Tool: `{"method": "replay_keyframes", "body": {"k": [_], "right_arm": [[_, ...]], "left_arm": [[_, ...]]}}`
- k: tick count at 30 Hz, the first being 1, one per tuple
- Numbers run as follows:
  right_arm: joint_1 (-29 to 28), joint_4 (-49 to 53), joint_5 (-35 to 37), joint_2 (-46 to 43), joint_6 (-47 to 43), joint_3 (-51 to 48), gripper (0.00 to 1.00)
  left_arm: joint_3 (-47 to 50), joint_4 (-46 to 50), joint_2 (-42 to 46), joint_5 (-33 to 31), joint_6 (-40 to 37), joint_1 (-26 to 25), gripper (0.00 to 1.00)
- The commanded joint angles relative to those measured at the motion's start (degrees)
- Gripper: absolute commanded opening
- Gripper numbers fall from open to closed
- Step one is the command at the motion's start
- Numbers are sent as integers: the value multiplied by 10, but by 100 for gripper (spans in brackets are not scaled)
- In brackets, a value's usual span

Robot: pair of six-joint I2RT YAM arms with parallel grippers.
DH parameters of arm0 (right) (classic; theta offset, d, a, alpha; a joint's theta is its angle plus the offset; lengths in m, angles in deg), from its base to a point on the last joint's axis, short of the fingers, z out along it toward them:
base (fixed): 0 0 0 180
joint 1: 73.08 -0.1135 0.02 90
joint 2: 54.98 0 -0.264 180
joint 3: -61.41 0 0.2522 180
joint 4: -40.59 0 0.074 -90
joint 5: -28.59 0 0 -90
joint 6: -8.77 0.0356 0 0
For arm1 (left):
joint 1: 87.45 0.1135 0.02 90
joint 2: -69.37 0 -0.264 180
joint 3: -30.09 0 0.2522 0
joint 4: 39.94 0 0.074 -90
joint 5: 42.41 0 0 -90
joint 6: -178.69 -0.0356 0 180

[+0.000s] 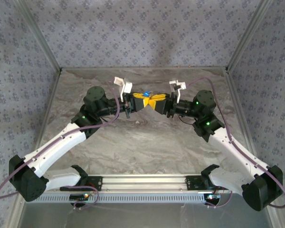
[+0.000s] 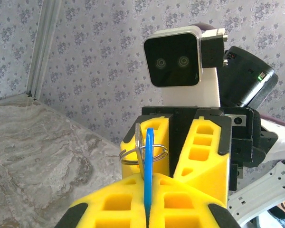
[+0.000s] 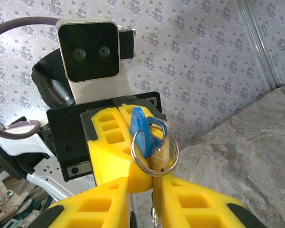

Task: Remove the keys from the keyring

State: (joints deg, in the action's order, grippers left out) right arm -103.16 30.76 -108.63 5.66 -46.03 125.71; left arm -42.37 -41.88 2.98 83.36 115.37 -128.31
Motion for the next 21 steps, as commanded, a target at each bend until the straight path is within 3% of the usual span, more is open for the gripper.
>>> {"method": "replay_keyframes", "body": {"k": [1,5,8,10,14,21], "right_arm": [[-9,-11,-22,0,-3,21,12],[-9,17,-17,-3,-17,31,0],[-10,82,-3,-6,-42,47,0],[-10,139,8,-8,-59,60,0],[-23,309,50,-2,-133,109,0],[-57,657,202,109,-202,254,0]], "left_arm": [[-15,-31,14,11,7,1,0],[-10,-28,19,5,7,1,0],[2,-19,32,-22,-1,1,1],[15,-5,46,-49,-9,2,14],[54,7,81,-110,-19,7,30],[148,56,165,-273,-44,14,38]]}}
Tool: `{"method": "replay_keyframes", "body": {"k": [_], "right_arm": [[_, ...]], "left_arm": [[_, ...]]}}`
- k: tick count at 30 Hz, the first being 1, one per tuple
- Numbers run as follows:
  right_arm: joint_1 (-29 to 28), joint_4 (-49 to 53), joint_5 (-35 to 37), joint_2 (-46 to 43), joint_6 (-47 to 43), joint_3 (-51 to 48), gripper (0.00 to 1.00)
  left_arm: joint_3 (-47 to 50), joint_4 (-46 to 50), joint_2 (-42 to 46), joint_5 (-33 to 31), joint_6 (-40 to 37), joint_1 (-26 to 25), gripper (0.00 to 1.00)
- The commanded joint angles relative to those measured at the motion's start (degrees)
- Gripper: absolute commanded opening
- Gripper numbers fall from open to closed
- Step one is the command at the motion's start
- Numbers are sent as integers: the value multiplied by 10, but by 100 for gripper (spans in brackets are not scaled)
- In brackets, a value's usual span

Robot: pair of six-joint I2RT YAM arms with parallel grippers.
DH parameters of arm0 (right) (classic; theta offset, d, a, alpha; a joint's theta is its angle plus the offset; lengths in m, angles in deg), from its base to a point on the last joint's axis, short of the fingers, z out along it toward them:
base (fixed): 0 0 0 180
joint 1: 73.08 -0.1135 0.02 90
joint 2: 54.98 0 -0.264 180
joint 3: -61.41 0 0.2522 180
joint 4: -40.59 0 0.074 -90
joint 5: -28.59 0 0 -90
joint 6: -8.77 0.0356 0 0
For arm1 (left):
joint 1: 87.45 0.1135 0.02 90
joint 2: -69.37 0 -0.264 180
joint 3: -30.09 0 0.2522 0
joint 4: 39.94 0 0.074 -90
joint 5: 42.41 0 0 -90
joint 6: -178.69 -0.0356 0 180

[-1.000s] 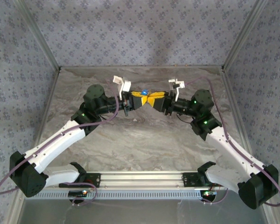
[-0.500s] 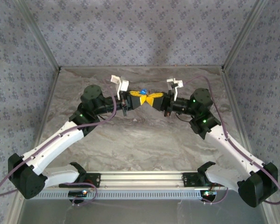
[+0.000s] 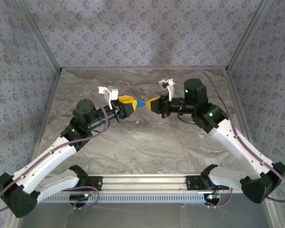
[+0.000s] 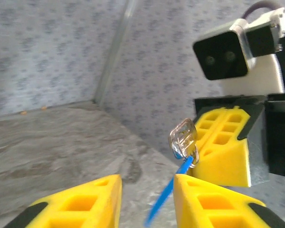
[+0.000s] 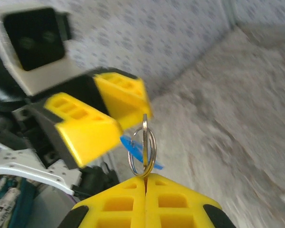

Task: Remove the keys from the keyring

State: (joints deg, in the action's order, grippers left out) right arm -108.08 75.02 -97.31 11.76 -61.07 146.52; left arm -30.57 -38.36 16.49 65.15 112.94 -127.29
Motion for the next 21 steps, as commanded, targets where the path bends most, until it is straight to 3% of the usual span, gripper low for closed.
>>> {"method": "replay_keyframes", "body": {"k": [1,4,6,7,9,12,15,21], "right_arm": [[-11,249,112,64,-58,58,0],[-29,354,180,121,-82,105,0],[-35,394,173,153,-89,133,0],[-35,408,130,160,-107,142,0],[-26,358,62,143,-67,125,0],[-25,342,73,134,-48,137,0],[-21,354,31,145,-45,155,0],[-33,342,19,137,-44,146,0]], "left_arm": [[37,29,38,-100,-26,3,39],[39,82,45,-116,-46,3,46],[41,106,43,-114,-52,4,48],[45,108,42,-104,-55,3,49],[60,105,39,-80,-57,3,53],[89,91,38,-50,-55,3,60],[119,65,41,-20,-68,1,62],[176,-27,55,9,-119,-28,74]]}}
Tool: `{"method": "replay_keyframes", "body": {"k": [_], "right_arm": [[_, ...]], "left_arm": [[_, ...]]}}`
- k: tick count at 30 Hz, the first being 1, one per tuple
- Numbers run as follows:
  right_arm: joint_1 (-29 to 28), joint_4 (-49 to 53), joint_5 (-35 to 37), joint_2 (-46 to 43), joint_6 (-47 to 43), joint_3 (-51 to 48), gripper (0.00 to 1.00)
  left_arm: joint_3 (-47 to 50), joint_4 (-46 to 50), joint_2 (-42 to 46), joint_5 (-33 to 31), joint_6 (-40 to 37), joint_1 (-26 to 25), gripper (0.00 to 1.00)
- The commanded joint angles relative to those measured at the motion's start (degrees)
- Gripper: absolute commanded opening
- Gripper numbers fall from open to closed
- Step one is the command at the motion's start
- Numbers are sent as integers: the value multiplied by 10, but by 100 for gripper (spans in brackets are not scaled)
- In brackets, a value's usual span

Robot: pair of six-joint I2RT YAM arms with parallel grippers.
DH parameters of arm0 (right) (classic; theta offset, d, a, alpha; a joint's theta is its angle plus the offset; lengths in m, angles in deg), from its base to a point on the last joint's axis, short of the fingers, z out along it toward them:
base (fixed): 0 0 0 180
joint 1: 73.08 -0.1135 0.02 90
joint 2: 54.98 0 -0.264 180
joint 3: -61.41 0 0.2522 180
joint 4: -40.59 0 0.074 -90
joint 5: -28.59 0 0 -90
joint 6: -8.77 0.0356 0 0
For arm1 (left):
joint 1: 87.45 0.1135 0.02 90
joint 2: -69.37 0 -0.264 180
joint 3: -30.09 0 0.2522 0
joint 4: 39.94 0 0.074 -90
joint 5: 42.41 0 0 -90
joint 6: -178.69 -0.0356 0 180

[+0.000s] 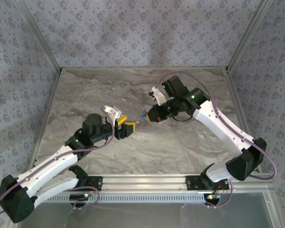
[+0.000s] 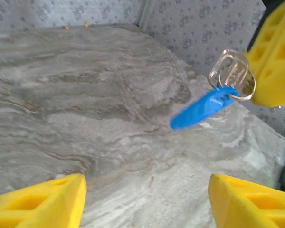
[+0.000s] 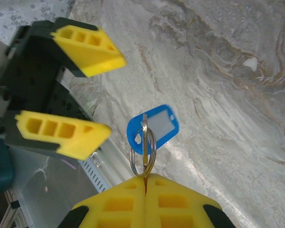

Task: Remove the keys from the keyring

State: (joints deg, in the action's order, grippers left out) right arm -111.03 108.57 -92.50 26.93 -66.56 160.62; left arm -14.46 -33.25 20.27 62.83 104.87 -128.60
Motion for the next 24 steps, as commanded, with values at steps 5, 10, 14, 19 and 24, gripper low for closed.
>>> {"method": "replay_keyframes", "body": {"k": [5,10,14,19,24], "right_arm": [[-6,-14,-55,-29,18,-1,0],[-9,-28,-67,-34,25,-4,0],[-14,-36,-75,-37,27,-10,0],[-18,-37,-78,-37,29,-9,0],[-19,-43,-80,-37,29,-14,0]], "left_arm": [[4,-83,-3,13,-86,-44,78],[-1,-126,-29,12,-107,-56,79],[-11,-151,-52,10,-116,-56,79],[-26,-164,-68,7,-130,-56,71],[-46,-163,-77,24,-137,-56,49]]}}
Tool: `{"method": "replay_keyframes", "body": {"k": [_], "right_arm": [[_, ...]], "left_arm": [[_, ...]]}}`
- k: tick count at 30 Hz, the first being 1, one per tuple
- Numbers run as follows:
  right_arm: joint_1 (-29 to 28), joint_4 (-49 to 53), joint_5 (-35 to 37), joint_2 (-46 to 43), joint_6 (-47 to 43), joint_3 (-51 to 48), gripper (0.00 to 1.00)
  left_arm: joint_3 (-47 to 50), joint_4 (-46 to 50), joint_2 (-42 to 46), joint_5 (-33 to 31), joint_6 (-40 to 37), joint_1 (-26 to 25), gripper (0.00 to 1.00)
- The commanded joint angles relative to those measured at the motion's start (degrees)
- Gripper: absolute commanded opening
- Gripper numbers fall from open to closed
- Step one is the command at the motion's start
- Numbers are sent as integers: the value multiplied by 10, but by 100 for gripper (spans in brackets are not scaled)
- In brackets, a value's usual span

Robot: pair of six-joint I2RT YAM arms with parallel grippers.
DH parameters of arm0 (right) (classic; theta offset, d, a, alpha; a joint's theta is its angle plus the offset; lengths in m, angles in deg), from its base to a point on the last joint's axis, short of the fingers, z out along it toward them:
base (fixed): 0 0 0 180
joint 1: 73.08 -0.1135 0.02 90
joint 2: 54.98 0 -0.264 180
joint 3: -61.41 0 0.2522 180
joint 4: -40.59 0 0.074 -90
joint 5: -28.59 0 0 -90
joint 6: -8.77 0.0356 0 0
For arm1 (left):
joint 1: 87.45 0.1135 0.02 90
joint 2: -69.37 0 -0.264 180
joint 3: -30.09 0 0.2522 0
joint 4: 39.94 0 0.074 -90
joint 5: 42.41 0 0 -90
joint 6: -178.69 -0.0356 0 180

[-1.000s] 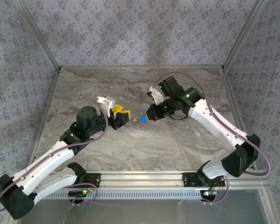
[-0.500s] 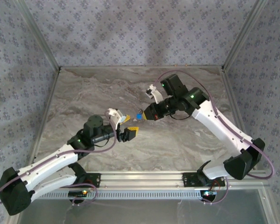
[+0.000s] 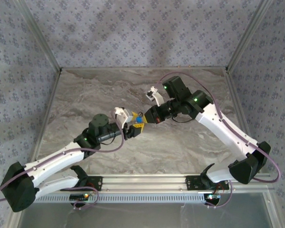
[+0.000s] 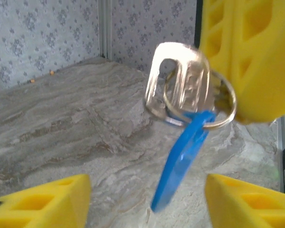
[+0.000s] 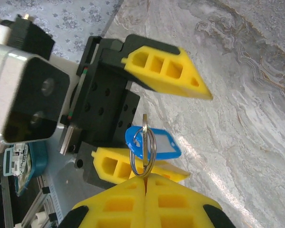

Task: Remove the keys from the keyring

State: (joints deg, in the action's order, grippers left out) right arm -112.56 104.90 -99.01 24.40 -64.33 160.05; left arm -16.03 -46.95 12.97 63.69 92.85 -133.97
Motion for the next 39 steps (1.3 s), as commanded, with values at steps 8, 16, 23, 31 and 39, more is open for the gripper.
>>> {"method": "replay_keyframes", "body": {"k": [8,16,23,31,39], "right_arm": [[2,8,-1,-17,-3,-14,0],[-6,39,33,-11,-31,-29,0],[-8,33,6,-26,-37,-30,0],[-10,54,26,-9,-39,-39,0],[-45,71,75,-2,-57,-41,0]], "left_arm": [[-48,30,13,-24,-39,0,0],[-72,43,49,-16,-15,30,0],[-82,80,43,-13,28,53,0],[-82,106,29,81,110,85,4],[-98,143,11,144,141,85,0]]}}
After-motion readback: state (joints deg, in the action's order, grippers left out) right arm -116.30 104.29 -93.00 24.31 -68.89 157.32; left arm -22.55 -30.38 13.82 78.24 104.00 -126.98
